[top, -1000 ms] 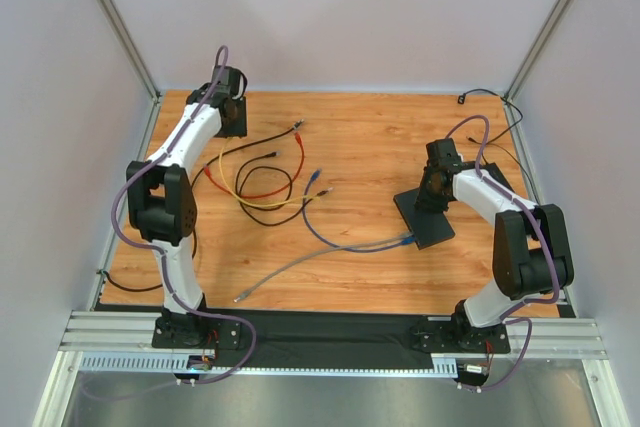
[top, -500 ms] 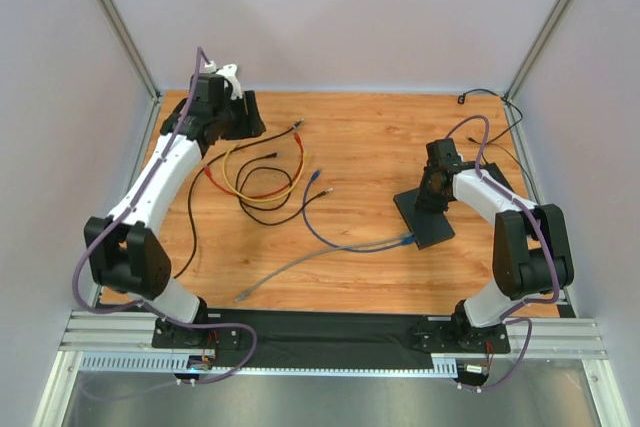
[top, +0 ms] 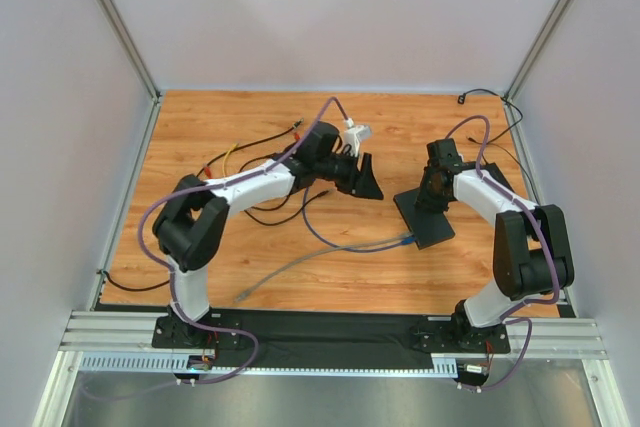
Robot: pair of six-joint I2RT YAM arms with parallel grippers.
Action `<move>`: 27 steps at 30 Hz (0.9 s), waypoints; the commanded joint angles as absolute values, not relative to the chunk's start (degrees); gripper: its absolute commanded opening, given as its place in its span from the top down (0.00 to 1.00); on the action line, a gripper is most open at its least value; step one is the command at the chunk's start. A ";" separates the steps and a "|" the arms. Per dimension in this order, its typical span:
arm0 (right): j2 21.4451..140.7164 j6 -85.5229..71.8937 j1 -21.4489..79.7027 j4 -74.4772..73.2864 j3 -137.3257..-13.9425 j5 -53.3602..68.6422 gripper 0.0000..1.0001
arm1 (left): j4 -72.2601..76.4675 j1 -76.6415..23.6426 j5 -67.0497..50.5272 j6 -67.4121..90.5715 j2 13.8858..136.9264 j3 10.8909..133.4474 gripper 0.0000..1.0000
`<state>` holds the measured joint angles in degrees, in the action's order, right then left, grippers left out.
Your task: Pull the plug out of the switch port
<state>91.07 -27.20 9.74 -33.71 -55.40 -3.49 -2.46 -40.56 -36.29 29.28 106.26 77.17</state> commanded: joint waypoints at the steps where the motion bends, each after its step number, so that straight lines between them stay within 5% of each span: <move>1: 92.72 -25.75 9.84 -35.86 -52.74 -2.99 0.69 | 8.25 -43.06 -41.48 35.93 109.67 78.39 0.40; 27: 92.81 -25.31 9.84 -35.51 -52.82 -2.72 0.69 | 14.24 -49.66 -39.12 42.80 128.50 82.97 0.40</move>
